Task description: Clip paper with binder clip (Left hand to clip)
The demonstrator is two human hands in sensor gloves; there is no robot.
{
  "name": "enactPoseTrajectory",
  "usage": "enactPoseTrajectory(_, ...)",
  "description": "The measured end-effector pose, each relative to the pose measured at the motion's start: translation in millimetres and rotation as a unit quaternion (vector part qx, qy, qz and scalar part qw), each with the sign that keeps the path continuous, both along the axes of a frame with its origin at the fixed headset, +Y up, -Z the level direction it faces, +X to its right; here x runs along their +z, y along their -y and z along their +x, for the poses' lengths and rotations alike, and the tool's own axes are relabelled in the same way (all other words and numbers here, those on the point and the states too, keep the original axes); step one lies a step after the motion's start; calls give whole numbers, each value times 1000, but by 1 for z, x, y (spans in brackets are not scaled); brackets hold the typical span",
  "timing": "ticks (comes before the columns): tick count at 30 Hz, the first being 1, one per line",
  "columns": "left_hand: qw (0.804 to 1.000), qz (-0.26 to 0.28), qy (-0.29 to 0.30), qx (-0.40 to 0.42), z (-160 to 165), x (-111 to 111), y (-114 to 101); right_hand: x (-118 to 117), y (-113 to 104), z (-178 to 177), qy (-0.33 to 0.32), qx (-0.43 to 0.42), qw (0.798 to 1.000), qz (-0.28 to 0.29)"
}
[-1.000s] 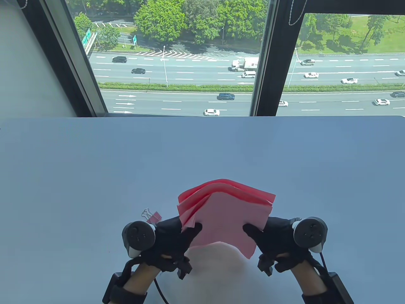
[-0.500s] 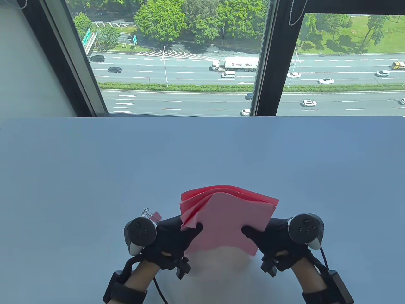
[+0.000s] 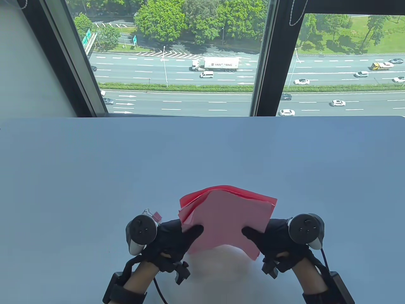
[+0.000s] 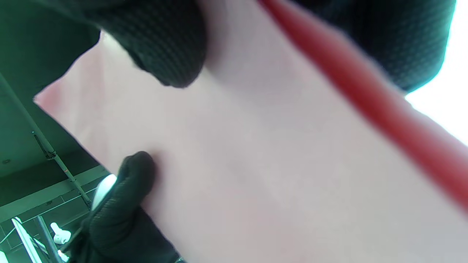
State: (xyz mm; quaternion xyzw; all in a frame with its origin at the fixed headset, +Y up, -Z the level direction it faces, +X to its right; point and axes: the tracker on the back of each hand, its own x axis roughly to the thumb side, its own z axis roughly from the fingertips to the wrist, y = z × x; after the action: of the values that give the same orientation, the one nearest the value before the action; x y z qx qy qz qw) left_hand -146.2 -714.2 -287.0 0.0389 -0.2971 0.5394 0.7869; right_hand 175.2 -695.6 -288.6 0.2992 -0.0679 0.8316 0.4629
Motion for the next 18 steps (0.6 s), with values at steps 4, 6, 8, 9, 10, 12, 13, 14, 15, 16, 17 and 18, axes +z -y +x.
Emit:
enactPoseTrajectory(4, 999, -36, 2, -37, -3, -7, 14, -5, 13, -2, -10, 28, 999, -27)
enactPoseTrajectory(6, 999, -41, 0, -2, -5, -8, 14, -4, 11, -2, -6, 8, 1000, -21)
enactPoseTrajectory(8, 1000, -17, 0, 6, -3, -3, 6, 0, 3, -2, 6, 1, 1000, 4)
enactPoseTrajectory(9, 1000, -9, -1, 2, -2, -3, 4, 1, 1, -2, 12, 1, 1000, 12)
enactPoseTrajectory(10, 1000, -14, -5, -6, -1, -4, 6, 1, 2, -2, 23, 7, 1000, 17)
enactPoseTrajectory(12, 997, -64, 3, -41, -2, -10, 17, -3, 10, -3, 21, 34, 999, -4)
enactPoseTrajectory(13, 997, -67, 14, -44, -3, -11, 21, -5, 13, -2, 15, 43, 999, -19)
enactPoseTrajectory(14, 998, -57, 12, -30, -2, -11, 24, -5, 15, -1, 9, 25, 999, -27)
enactPoseTrajectory(15, 998, -55, 9, -18, -1, -9, 22, -5, 14, -1, 12, 6, 1000, -26)
enactPoseTrajectory(16, 999, -44, 13, -13, 0, -7, 19, -3, 11, -1, 10, -4, 1000, -21)
enactPoseTrajectory(17, 999, -29, 13, -16, 2, -5, 14, -2, 7, -1, 11, -9, 1000, -13)
enactPoseTrajectory(18, 999, -23, 9, -21, 3, -4, 13, -2, 7, -1, 16, -11, 1000, -8)
